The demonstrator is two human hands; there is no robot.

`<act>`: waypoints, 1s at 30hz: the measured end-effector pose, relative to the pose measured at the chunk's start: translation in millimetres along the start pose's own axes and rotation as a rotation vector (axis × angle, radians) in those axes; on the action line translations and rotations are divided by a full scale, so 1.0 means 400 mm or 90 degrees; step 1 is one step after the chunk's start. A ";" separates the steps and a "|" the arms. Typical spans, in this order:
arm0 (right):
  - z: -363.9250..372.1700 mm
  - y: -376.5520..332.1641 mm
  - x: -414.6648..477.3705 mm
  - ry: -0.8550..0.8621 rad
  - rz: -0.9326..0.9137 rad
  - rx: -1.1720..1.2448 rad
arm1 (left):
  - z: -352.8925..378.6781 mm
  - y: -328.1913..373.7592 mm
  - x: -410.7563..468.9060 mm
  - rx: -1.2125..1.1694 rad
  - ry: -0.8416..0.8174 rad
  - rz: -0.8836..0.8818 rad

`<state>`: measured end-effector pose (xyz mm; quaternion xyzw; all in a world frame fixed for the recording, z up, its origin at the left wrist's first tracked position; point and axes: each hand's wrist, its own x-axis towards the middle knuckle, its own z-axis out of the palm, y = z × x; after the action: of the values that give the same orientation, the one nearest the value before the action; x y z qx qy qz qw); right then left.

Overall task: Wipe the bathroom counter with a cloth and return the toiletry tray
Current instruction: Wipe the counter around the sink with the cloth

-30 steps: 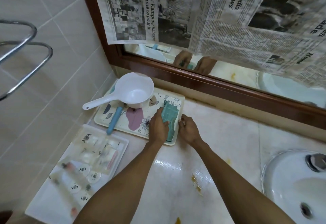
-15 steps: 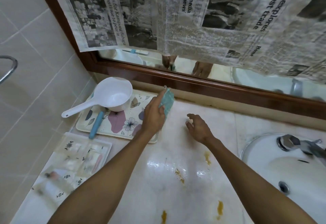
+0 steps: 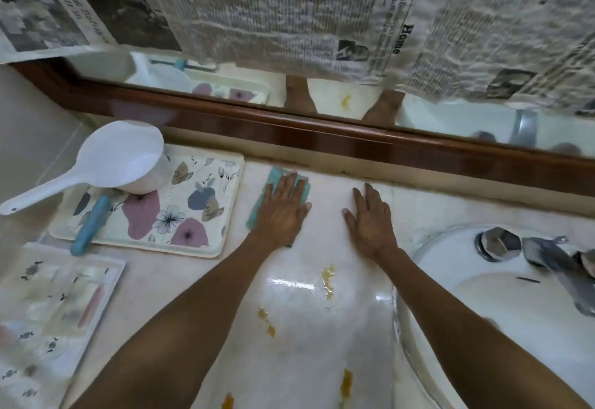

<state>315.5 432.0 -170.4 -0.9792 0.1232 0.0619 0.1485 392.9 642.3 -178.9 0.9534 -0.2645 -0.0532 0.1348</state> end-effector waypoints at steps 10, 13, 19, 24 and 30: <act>0.048 0.017 -0.018 0.078 -0.004 0.039 | 0.002 -0.062 0.006 0.045 0.021 -0.122; 0.049 0.022 -0.015 0.077 -0.013 0.044 | 0.018 0.049 0.087 0.011 0.006 -0.260; 0.016 0.082 -0.012 0.063 -0.084 0.037 | 0.030 0.095 -0.060 0.019 -0.062 0.113; -0.020 0.151 -0.020 0.037 -0.130 0.043 | -0.019 -0.043 -0.025 0.064 -0.010 -0.057; -0.054 0.220 -0.066 0.096 -0.027 -0.009 | 0.069 0.260 0.034 -0.019 -0.055 -0.081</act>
<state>269.0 349.9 -169.8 -0.9845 0.1128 -0.0143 0.1336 348.7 543.3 -175.9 0.9630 -0.2081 -0.1068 0.1337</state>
